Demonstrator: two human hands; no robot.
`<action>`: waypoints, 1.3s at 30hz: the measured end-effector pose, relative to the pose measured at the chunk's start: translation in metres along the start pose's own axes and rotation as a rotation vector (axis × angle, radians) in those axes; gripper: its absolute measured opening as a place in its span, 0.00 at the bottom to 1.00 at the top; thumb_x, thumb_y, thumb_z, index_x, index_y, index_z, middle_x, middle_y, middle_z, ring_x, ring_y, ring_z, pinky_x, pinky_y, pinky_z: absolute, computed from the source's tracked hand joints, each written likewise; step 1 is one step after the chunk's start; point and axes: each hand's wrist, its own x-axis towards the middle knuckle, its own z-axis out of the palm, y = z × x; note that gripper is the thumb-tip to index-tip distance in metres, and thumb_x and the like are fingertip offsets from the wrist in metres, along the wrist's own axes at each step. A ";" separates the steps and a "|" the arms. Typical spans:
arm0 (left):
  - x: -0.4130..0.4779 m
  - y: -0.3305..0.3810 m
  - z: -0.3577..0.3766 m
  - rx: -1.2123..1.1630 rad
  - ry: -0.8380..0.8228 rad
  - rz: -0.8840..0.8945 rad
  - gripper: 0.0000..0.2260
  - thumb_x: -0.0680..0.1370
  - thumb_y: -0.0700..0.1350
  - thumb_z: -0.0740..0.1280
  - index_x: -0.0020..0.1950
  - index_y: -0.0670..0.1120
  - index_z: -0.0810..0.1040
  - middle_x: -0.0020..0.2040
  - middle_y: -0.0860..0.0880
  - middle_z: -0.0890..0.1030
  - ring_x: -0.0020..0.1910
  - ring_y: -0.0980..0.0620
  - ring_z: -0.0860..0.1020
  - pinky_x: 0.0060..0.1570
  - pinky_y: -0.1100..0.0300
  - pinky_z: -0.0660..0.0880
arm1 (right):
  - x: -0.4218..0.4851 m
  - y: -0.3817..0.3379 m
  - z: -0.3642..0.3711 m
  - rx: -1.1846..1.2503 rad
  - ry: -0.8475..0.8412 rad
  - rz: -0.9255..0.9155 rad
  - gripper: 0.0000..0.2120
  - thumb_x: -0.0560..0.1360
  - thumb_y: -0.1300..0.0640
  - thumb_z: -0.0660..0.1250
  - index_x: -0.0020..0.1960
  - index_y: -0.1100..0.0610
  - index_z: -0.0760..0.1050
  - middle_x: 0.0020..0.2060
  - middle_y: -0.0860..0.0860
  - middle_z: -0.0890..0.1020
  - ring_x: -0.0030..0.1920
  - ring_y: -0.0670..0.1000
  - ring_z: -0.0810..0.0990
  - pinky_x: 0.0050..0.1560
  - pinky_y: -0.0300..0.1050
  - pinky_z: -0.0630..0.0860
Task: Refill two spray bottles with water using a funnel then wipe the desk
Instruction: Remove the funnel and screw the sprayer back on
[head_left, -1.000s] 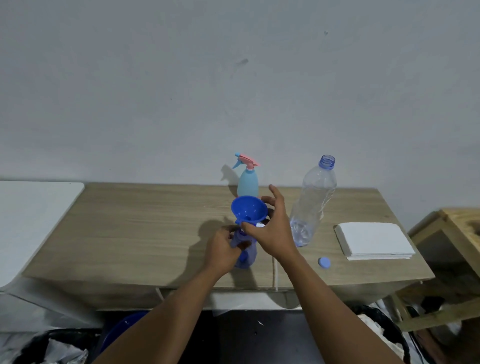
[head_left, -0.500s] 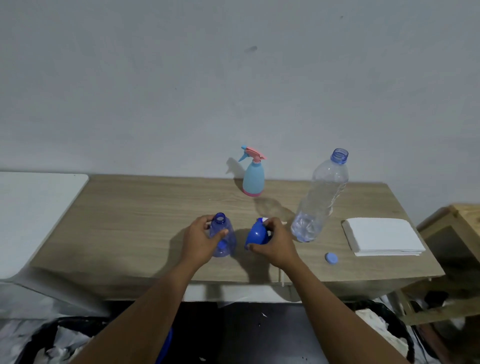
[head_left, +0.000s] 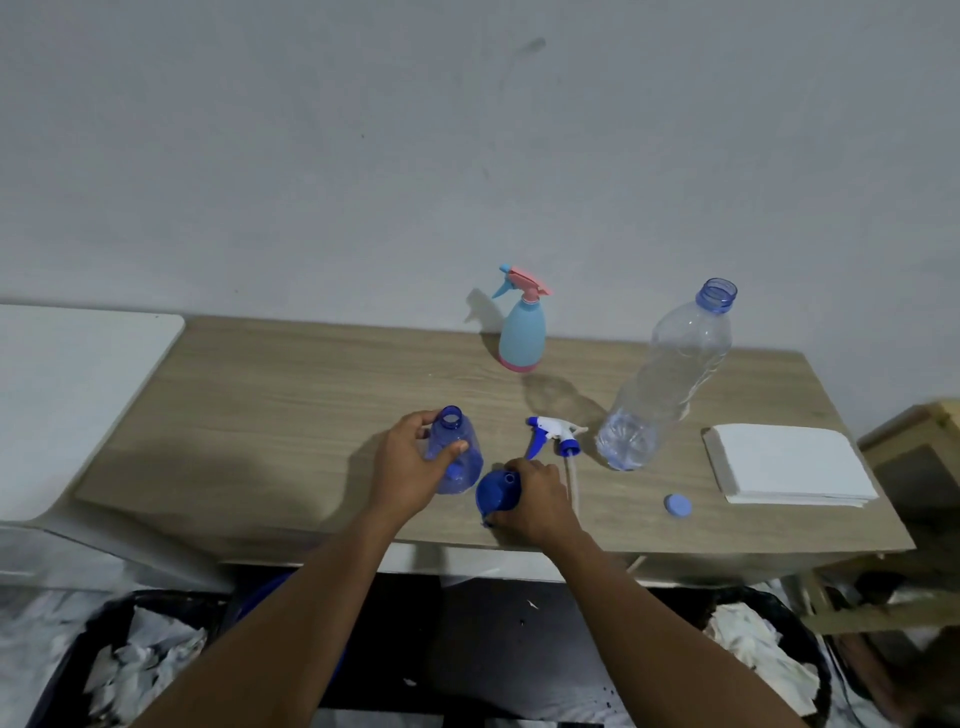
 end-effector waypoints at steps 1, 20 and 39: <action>0.000 0.000 0.000 0.001 -0.001 0.003 0.20 0.70 0.46 0.79 0.59 0.49 0.78 0.51 0.55 0.81 0.51 0.58 0.78 0.48 0.67 0.74 | -0.001 0.000 0.000 0.005 -0.001 -0.007 0.40 0.58 0.42 0.81 0.66 0.49 0.71 0.60 0.50 0.76 0.60 0.52 0.75 0.60 0.49 0.76; 0.000 0.001 -0.001 0.029 -0.010 0.009 0.21 0.70 0.43 0.78 0.61 0.48 0.78 0.51 0.56 0.81 0.51 0.59 0.78 0.49 0.67 0.74 | 0.025 0.029 -0.035 0.228 0.337 0.246 0.09 0.81 0.59 0.60 0.57 0.58 0.77 0.49 0.55 0.81 0.47 0.55 0.80 0.47 0.51 0.78; 0.002 -0.008 0.008 0.016 -0.001 0.016 0.19 0.67 0.44 0.80 0.54 0.52 0.78 0.47 0.56 0.82 0.48 0.56 0.80 0.47 0.64 0.76 | 0.000 -0.104 -0.146 0.951 0.611 -0.166 0.12 0.76 0.62 0.71 0.59 0.52 0.80 0.47 0.46 0.84 0.45 0.39 0.82 0.51 0.33 0.79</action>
